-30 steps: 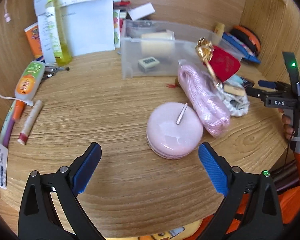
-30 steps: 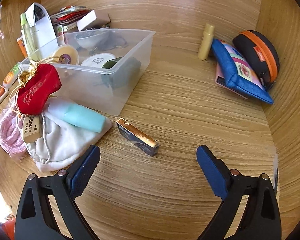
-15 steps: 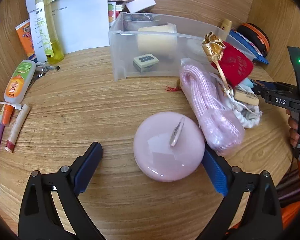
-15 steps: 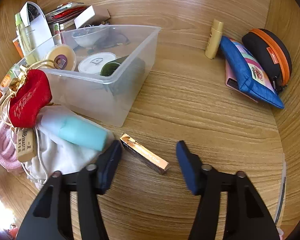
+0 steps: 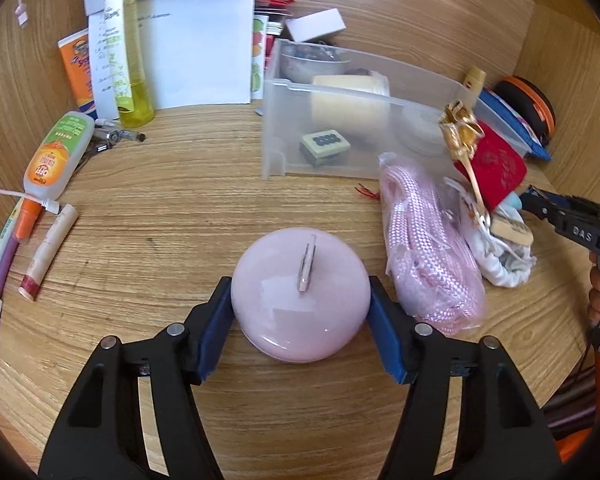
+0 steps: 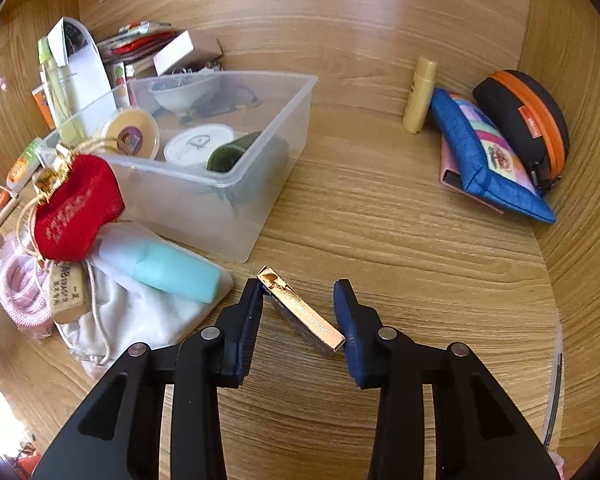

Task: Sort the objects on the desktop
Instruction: 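Grasp the pink round container with the left tool while the right tool grasps the gold box, then carry the pink container and gold box into the clear box and release both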

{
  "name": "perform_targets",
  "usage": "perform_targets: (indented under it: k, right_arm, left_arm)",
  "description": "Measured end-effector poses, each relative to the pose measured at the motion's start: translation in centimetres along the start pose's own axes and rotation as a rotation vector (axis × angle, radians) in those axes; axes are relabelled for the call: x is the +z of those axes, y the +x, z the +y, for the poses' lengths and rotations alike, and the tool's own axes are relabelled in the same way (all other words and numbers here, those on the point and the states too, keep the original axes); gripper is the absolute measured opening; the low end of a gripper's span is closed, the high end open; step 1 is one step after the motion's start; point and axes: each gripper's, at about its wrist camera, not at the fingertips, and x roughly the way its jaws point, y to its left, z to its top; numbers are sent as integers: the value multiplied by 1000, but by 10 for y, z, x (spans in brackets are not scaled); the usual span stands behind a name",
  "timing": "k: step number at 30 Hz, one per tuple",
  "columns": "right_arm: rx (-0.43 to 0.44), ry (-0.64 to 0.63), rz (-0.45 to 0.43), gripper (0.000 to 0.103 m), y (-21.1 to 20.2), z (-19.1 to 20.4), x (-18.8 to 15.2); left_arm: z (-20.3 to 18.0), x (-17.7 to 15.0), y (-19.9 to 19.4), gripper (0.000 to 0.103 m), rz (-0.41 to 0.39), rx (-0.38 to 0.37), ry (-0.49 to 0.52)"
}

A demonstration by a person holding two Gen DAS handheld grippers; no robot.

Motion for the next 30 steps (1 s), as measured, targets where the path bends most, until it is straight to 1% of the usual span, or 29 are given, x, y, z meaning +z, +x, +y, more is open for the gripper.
perform_targets:
  k: [5,9,15,23,30]
  right_arm:
    - [-3,13,-39,34,-14,-2,5]
    - [-9,9,-79,34,-24,1,14]
    - [-6,5,-130,34,-37,3,26]
    - [7,1,-187,34,-47,6,41]
    - [24,-13,-227,34,-49,12,58]
  left_arm:
    - [9,8,-7,63,-47,22,-28]
    - [10,20,-19,63,-96,40,-27]
    - [9,34,-33,63,-155,40,-11]
    - [3,54,-42,63,-208,17,12]
    - [-7,86,-40,63,-243,-24,36]
